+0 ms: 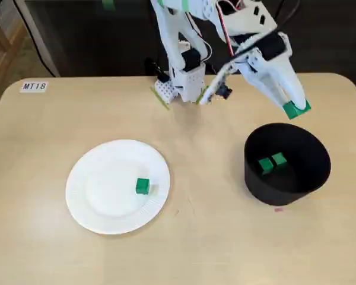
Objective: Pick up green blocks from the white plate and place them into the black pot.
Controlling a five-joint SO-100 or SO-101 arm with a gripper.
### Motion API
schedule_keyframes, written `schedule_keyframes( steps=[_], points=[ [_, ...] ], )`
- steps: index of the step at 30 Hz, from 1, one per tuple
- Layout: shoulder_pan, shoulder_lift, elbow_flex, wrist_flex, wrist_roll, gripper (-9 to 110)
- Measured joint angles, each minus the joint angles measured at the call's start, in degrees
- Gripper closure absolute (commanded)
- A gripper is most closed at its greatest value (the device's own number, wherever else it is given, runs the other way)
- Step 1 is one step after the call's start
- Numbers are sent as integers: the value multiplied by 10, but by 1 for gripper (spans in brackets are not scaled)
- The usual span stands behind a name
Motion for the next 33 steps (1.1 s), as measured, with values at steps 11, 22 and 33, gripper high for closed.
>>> schedule_keyframes(
  steps=[11, 22, 33],
  points=[
    [20, -95, 39, -98, -12, 104],
    [58, -105, 39, -19, -14, 65],
    [127, -113, -95, 163, -93, 104]
  ],
)
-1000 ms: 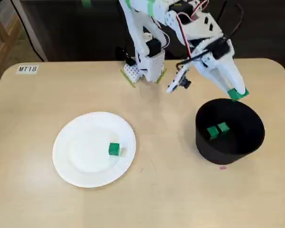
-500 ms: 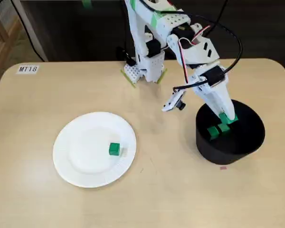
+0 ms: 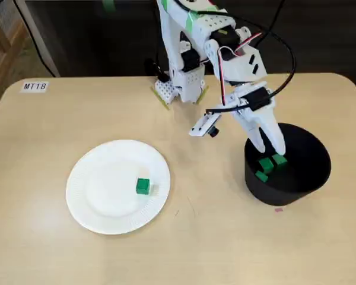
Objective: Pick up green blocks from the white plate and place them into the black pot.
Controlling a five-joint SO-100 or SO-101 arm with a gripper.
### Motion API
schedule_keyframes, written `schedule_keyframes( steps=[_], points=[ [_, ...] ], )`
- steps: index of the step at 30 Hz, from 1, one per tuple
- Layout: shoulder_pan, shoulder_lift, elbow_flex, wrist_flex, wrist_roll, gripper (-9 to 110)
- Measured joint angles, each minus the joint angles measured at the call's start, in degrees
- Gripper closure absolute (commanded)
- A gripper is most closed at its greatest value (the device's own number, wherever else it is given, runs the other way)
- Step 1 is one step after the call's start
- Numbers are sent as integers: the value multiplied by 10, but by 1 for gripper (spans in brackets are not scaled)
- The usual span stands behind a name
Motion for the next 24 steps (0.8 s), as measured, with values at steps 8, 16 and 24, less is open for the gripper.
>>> schedule_keyframes(
  steps=[8, 16, 24],
  points=[
    [182, -35, -105, 222, -83, 104],
    [279, -99, -105, 259, -156, 104],
    [322, -163, -105, 203, -171, 104]
  ],
)
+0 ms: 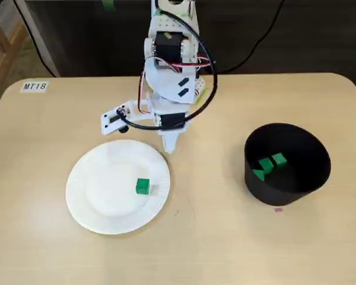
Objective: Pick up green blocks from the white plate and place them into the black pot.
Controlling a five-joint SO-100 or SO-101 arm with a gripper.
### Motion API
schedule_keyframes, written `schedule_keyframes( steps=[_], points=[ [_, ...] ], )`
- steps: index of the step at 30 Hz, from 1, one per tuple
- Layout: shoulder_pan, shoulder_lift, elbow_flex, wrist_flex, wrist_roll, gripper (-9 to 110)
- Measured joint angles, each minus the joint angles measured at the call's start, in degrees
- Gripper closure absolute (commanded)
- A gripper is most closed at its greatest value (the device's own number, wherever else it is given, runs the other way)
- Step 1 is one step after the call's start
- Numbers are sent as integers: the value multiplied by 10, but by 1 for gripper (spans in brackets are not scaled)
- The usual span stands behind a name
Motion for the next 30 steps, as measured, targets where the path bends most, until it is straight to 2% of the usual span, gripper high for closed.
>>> schedule_keyframes(
  steps=[7, 8, 11, 13, 21, 30],
  points=[
    [8, -37, -12, -35, 36, 104],
    [11, -39, -12, -36, 45, 100],
    [32, -41, -12, -36, 65, 80],
    [47, -47, -12, -35, 68, 73],
    [86, -83, -13, -17, 48, 66],
    [94, -166, -35, -15, 21, 67]
  ],
)
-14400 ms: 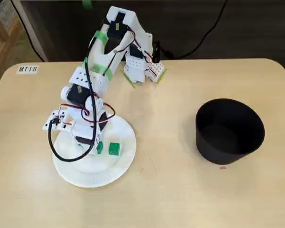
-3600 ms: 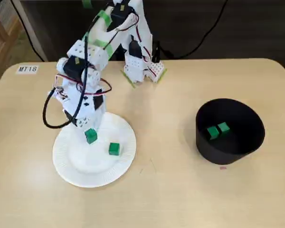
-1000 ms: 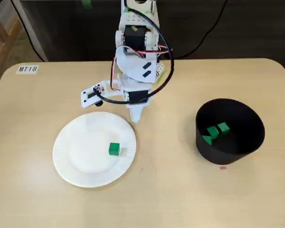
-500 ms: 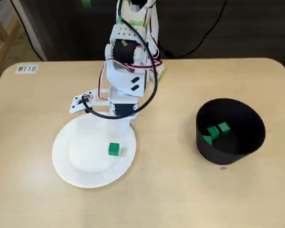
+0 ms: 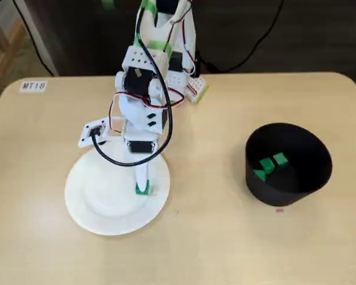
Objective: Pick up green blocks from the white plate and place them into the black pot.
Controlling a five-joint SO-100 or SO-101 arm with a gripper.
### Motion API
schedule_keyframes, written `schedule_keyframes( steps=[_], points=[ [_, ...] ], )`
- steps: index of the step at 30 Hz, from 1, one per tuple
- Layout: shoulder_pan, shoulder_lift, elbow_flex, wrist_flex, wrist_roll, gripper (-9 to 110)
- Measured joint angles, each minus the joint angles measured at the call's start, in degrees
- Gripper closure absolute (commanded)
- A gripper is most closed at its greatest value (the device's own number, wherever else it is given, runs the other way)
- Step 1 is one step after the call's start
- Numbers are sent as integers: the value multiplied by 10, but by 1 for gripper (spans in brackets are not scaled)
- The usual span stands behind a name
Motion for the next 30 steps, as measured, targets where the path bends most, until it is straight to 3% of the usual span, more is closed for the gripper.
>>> schedule_keyframes(
  steps=[6, 14, 22, 30],
  points=[
    [6, -48, -29, -2, -2, 68],
    [15, -100, -75, -2, -5, 80],
    [16, -149, -119, -4, -5, 104],
    [15, -178, -160, 7, -11, 104]
  ],
)
